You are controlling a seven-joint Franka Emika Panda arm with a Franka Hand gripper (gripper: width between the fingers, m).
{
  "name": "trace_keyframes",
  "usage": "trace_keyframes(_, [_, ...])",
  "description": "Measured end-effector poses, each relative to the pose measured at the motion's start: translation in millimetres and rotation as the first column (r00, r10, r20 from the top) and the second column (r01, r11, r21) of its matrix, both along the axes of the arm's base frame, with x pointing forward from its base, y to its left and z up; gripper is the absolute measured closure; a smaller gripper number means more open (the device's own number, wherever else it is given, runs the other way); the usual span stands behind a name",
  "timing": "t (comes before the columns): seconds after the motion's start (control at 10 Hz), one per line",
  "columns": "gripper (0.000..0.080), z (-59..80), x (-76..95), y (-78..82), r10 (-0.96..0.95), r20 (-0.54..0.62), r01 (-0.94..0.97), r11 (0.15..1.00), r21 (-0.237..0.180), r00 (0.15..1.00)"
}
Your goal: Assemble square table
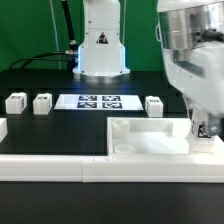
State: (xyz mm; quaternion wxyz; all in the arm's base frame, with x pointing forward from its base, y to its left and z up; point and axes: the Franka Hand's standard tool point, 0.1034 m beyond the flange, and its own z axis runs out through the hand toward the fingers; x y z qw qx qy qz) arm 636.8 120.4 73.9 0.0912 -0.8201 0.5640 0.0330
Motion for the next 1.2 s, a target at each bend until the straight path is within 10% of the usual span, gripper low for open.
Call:
trace_keyframes(0.5, [0.0153,-3.0,-1.7,-3.1,0.444,0.07,-0.441,0.896,-0.049,0.893])
trace_keyframes(0.9, [0.0151,-7.3,-4.9,-6.5,0.922,0.086,-0.907,0.388,-0.165,0.379])
trace_keyframes(1.1, [0.016,-7.3,-4.9,-6.6,0.905,0.085,-0.891,0.426,-0.16,0.417])
trace_keyframes(1.2, [0.0334,-7.3,-4.9,-6.4,0.883,0.085,-0.87,0.469,-0.153,0.461])
